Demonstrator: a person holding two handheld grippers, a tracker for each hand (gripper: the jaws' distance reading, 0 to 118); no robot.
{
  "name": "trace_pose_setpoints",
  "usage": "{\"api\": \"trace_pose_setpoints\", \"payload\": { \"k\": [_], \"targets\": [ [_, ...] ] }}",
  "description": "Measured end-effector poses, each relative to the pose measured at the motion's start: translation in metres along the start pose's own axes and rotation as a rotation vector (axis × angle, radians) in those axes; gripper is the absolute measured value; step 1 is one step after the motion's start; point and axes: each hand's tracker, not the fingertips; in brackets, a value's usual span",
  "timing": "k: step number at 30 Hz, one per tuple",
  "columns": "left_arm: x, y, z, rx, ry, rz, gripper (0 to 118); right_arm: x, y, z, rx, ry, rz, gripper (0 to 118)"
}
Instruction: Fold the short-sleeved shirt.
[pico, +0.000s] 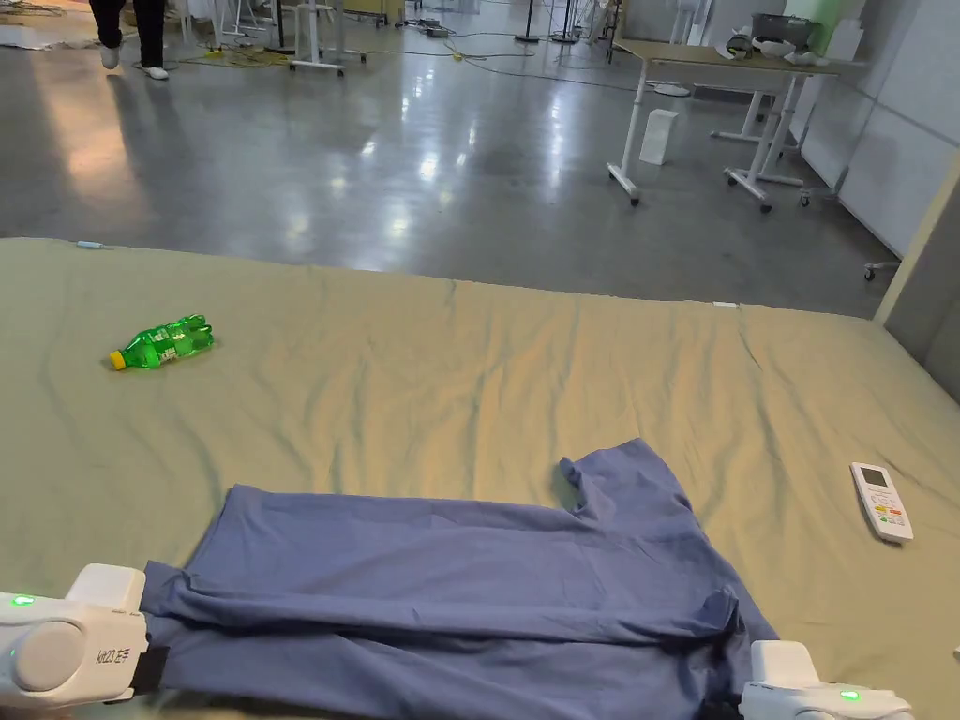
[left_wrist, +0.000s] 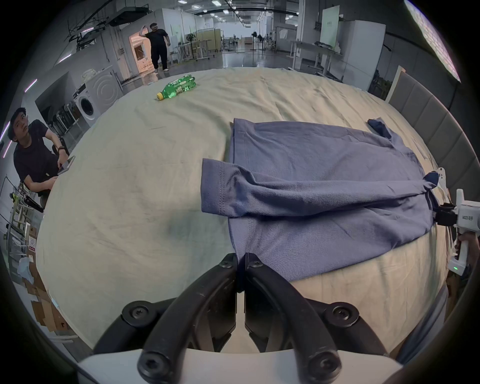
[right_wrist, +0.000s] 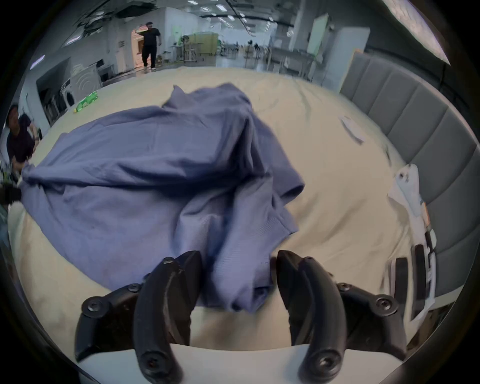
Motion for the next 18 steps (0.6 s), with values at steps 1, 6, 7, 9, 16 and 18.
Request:
{"api": "trace_pose_setpoints", "payload": {
  "k": [1, 6, 7, 9, 16, 18],
  "targets": [
    [0.0, -0.001, 0.0, 0.001, -0.001, 0.0, 5, 0.001, 0.0, -0.001, 0.015, 0.019, -0.028, 46],
    [0.0, -0.003, 0.001, 0.021, 0.0, 0.011, 5, 0.001, -0.001, 0.003, 0.053, 0.031, -0.016, 11],
    [0.0, -0.002, 0.004, 0.031, -0.001, 0.012, 5, -0.001, 0.001, 0.006, 0.047, 0.023, -0.001, 9],
    [-0.001, 0.001, 0.01, 0.051, -0.014, 0.024, 5, 0.0, 0.005, 0.017, 0.069, 0.013, 0.01, 8],
    [-0.009, 0.018, 0.046, 0.137, -0.063, 0.051, 5, -0.001, 0.033, 0.087, 0.174, 0.048, -0.002, 8],
    [-0.011, 0.022, 0.059, 0.163, -0.067, 0.048, 5, 0.002, 0.038, 0.099, 0.191, 0.056, 0.006, 8]
  ]
}}
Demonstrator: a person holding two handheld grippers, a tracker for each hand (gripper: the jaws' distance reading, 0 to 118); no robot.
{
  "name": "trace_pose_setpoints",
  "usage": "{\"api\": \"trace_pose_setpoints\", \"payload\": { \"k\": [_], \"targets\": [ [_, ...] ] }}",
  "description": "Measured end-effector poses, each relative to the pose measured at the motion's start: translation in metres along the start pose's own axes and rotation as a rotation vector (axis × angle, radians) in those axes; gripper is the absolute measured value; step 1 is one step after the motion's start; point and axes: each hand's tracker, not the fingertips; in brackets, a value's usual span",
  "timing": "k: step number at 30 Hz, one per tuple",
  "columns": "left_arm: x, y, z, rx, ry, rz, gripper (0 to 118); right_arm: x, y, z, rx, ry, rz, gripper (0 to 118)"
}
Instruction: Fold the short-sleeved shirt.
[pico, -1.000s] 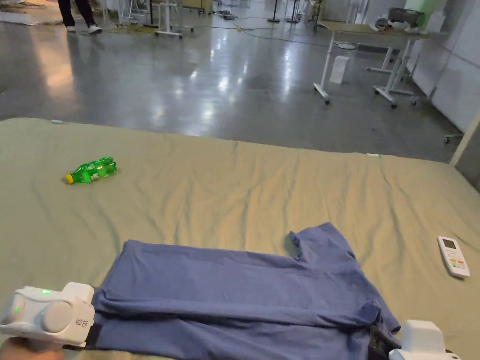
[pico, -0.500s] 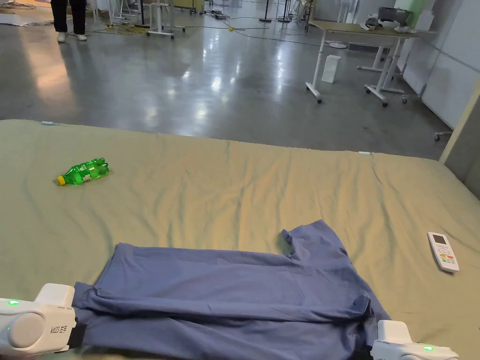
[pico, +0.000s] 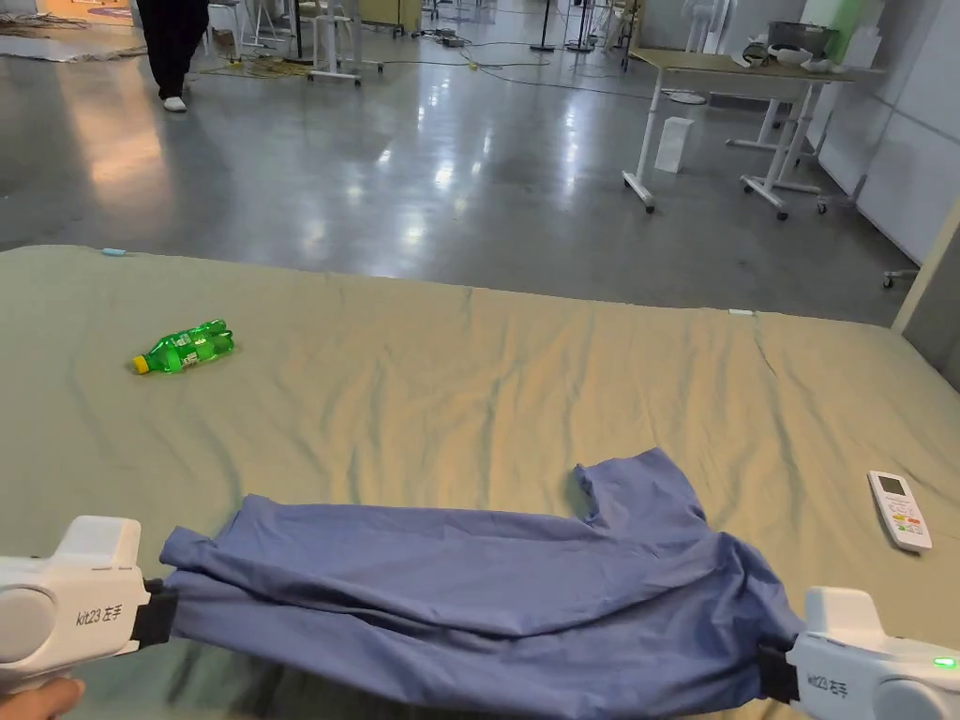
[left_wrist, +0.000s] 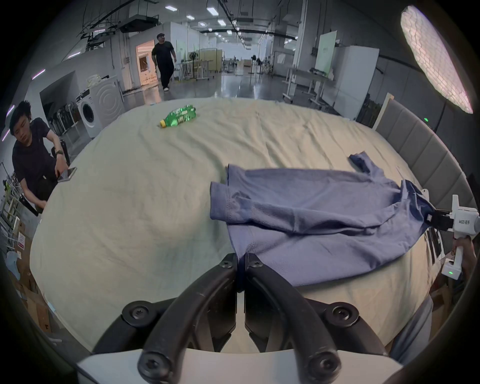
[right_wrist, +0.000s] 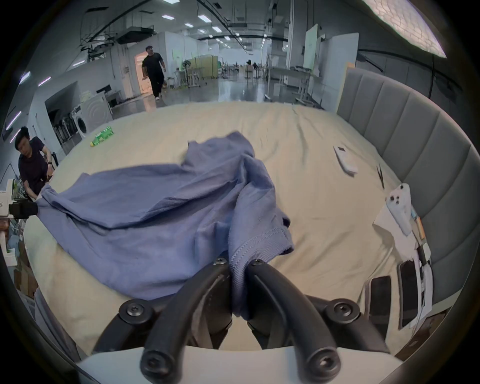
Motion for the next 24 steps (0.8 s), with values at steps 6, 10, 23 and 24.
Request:
{"api": "trace_pose_setpoints", "payload": {
  "k": [6, 10, 23, 24],
  "targets": [
    [-0.014, 0.004, 0.034, 0.046, -0.036, 0.016, 5, 0.011, 0.012, 0.037, 0.028, -0.02, 0.016, 8],
    [-0.023, -0.016, 0.052, 0.044, -0.056, 0.052, 5, 0.009, -0.001, 0.065, 0.017, -0.008, 0.027, 8],
    [-0.029, -0.14, 0.052, -0.154, -0.041, 0.094, 5, -0.011, -0.134, 0.063, -0.23, -0.035, 0.023, 8],
    [-0.029, -0.148, 0.045, -0.194, -0.028, 0.093, 5, -0.011, -0.145, 0.056, -0.245, -0.041, 0.019, 8]
  ]
}}
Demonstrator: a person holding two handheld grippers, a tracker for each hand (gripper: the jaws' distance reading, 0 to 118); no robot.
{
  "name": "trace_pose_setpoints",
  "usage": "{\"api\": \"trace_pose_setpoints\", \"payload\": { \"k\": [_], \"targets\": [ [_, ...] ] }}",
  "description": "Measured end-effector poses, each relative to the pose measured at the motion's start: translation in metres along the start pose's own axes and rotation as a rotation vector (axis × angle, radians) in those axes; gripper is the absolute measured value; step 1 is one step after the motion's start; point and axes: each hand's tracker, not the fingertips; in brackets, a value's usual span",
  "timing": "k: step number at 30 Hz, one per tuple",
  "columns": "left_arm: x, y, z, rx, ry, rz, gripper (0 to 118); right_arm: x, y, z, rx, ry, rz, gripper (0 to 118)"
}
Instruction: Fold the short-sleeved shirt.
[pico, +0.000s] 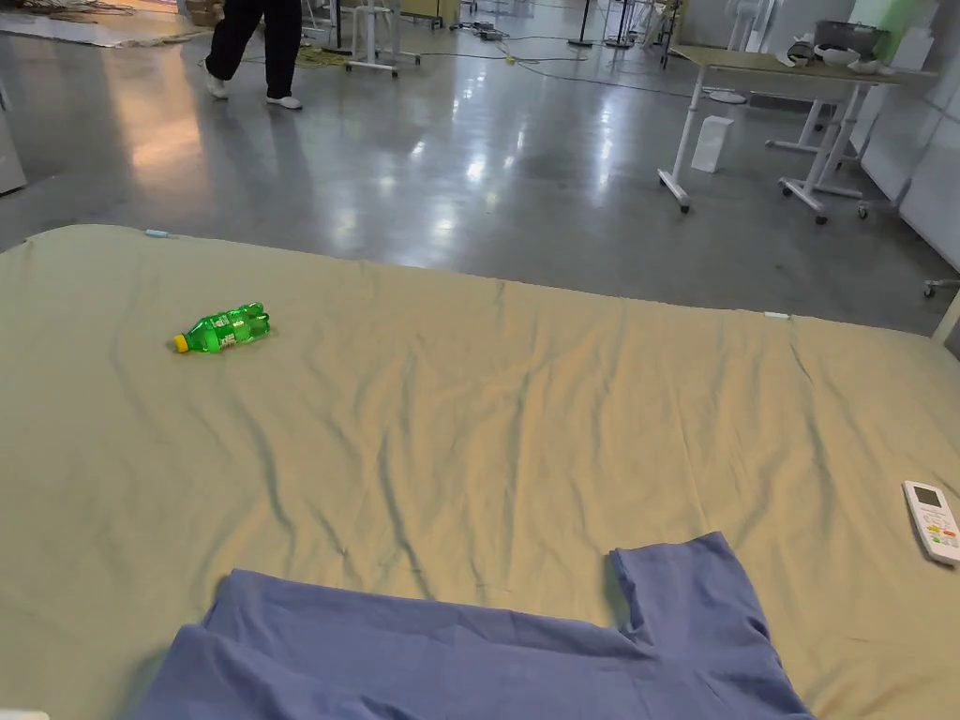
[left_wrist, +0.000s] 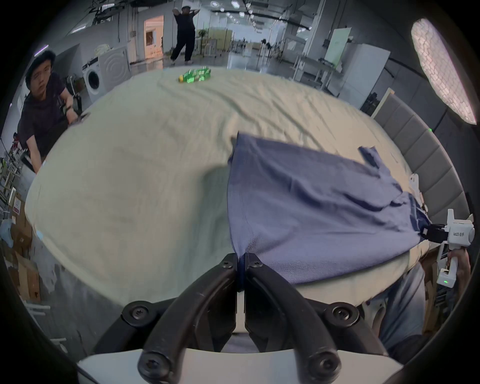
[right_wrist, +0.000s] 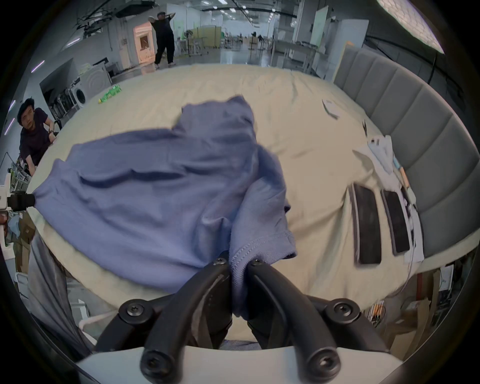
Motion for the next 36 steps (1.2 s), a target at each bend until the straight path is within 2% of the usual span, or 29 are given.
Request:
{"api": "trace_pose_setpoints", "payload": {
  "k": [8, 10, 12, 14, 15, 17, 18, 21, 24, 30, 32, 36],
  "targets": [
    [0.009, -0.016, -0.043, -0.09, 0.076, -0.057, 4, -0.017, -0.013, -0.024, -0.018, -0.05, 0.029, 8],
    [0.014, -0.016, -0.044, -0.091, 0.095, -0.082, 4, -0.02, -0.013, -0.022, -0.01, -0.056, 0.035, 19],
    [0.014, -0.014, -0.041, -0.092, 0.095, -0.089, 6, -0.021, -0.01, -0.014, 0.001, -0.107, 0.064, 39],
    [0.012, -0.012, -0.033, -0.083, 0.074, -0.057, 18, -0.022, -0.005, -0.004, 0.009, -0.13, 0.062, 58],
    [0.012, -0.009, -0.029, -0.072, 0.07, -0.041, 34, -0.023, -0.002, 0.003, 0.031, -0.134, 0.055, 66],
    [0.015, -0.002, -0.019, -0.005, 0.062, -0.024, 56, -0.027, 0.005, 0.014, 0.108, -0.166, 0.059, 72],
    [0.017, 0.002, -0.014, 0.044, 0.049, -0.022, 62, -0.032, 0.011, 0.021, 0.164, -0.179, 0.063, 72],
    [0.03, 0.019, -0.001, 0.203, 0.021, -0.023, 62, -0.047, 0.031, 0.043, 0.351, -0.155, 0.039, 72],
    [0.046, 0.037, 0.009, 0.364, 0.021, -0.036, 62, -0.058, 0.049, 0.045, 0.517, -0.131, 0.008, 82],
    [0.084, 0.066, 0.031, 0.666, 0.055, -0.039, 62, -0.085, 0.085, 0.061, 0.749, -0.111, -0.056, 82],
    [0.094, 0.072, 0.038, 0.745, 0.078, -0.058, 62, -0.092, 0.094, 0.07, 0.793, -0.094, -0.085, 77],
    [0.11, 0.08, 0.047, 0.858, 0.15, -0.095, 61, -0.099, 0.106, 0.069, 0.872, -0.116, -0.095, 40]
  ]
}}
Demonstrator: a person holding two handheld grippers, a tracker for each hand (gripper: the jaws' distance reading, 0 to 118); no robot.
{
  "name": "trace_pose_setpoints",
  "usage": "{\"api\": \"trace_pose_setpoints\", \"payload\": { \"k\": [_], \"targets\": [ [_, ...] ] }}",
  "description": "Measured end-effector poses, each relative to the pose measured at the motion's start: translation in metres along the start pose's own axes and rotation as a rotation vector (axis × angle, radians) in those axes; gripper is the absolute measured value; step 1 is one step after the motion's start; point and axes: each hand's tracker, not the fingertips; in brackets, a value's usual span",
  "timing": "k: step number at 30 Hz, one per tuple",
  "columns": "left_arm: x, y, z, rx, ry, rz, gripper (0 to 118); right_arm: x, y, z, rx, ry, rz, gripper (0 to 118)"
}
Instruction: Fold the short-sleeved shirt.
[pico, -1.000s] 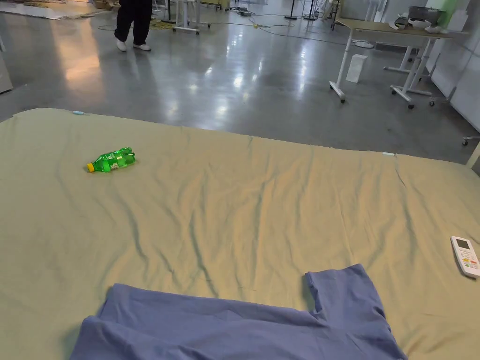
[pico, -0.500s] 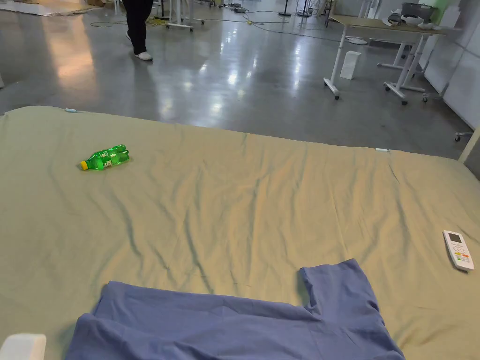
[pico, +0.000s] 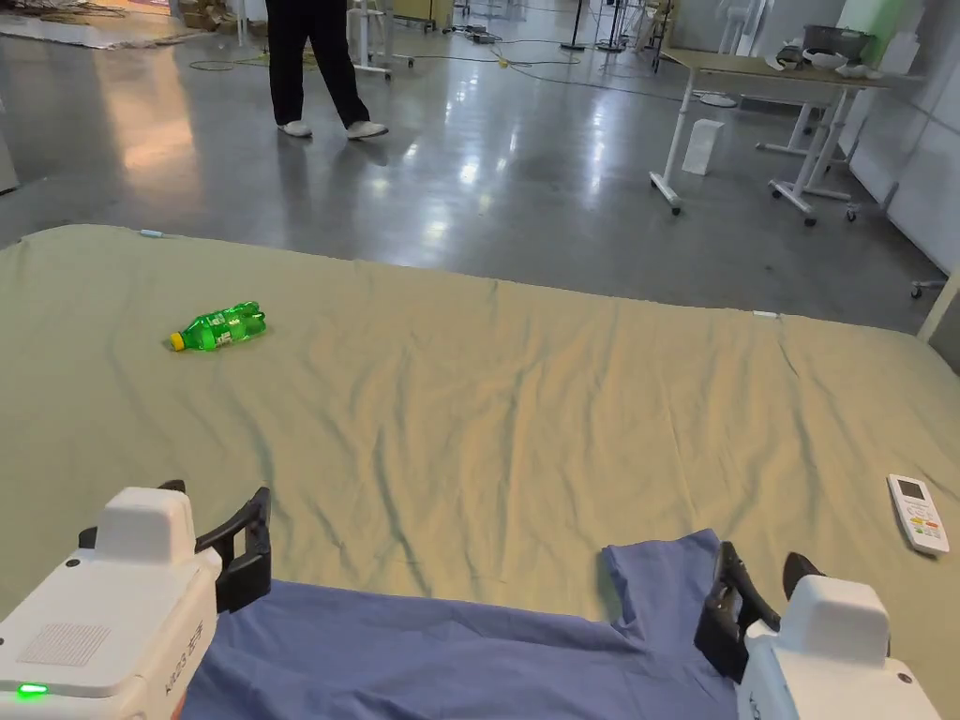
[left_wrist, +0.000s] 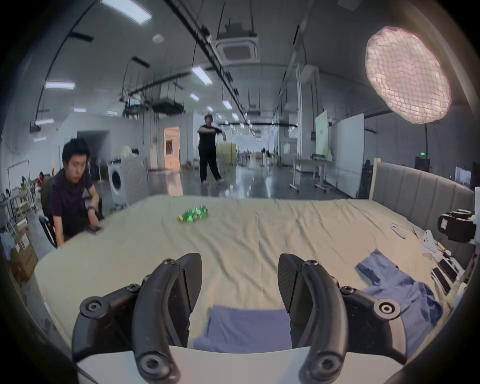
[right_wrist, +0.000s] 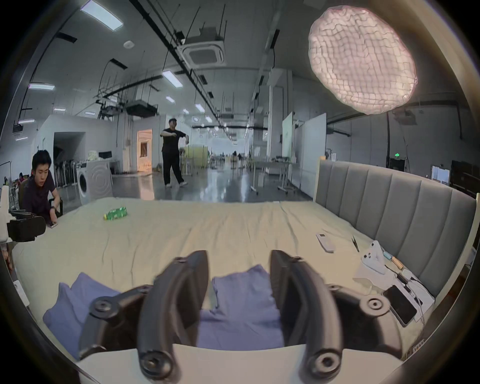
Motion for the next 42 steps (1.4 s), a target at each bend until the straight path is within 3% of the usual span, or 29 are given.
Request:
{"api": "trace_pose_setpoints", "payload": {
  "k": [2, 5, 8, 9, 16, 26, 28, 29, 32, 33, 42],
  "targets": [
    [0.001, 0.001, -0.003, 0.03, 0.006, -0.008, 56, -0.002, 0.005, -0.003, 0.03, -0.002, 0.011, 28],
    [0.004, 0.006, -0.001, 0.065, 0.009, -0.018, 8, -0.005, 0.009, -0.006, 0.077, 0.024, 0.021, 3],
    [0.004, 0.007, -0.001, 0.086, 0.02, -0.028, 1, -0.013, 0.017, -0.001, 0.167, 0.005, 0.093, 0],
    [0.003, 0.008, 0.001, 0.095, 0.001, -0.019, 0, -0.013, 0.016, -0.002, 0.134, 0.011, 0.058, 0],
    [-0.004, 0.004, -0.007, 0.086, 0.011, -0.027, 0, -0.018, 0.021, -0.006, 0.135, 0.002, 0.055, 0],
    [-0.061, -0.028, -0.101, -0.402, -0.055, 0.086, 0, -0.011, 0.011, -0.021, 0.044, 0.004, 0.043, 0],
    [-0.069, -0.039, -0.127, -0.526, -0.069, 0.099, 5, -0.009, 0.005, -0.026, 0.018, 0.007, 0.041, 0],
    [-0.073, -0.045, -0.138, -0.568, -0.086, 0.118, 15, -0.008, 0.003, -0.028, 0.005, 0.009, 0.039, 0],
    [-0.075, -0.056, -0.165, -0.665, -0.106, 0.143, 69, -0.005, -0.003, -0.032, -0.029, 0.005, 0.043, 0],
    [-0.074, -0.059, -0.174, -0.694, -0.102, 0.137, 77, -0.004, -0.006, -0.033, -0.037, 0.002, 0.045, 0],
    [-0.054, -0.093, -0.218, -0.888, -0.104, 0.004, 75, 0.008, -0.028, -0.043, -0.137, -0.021, 0.064, 0]
  ]
}}
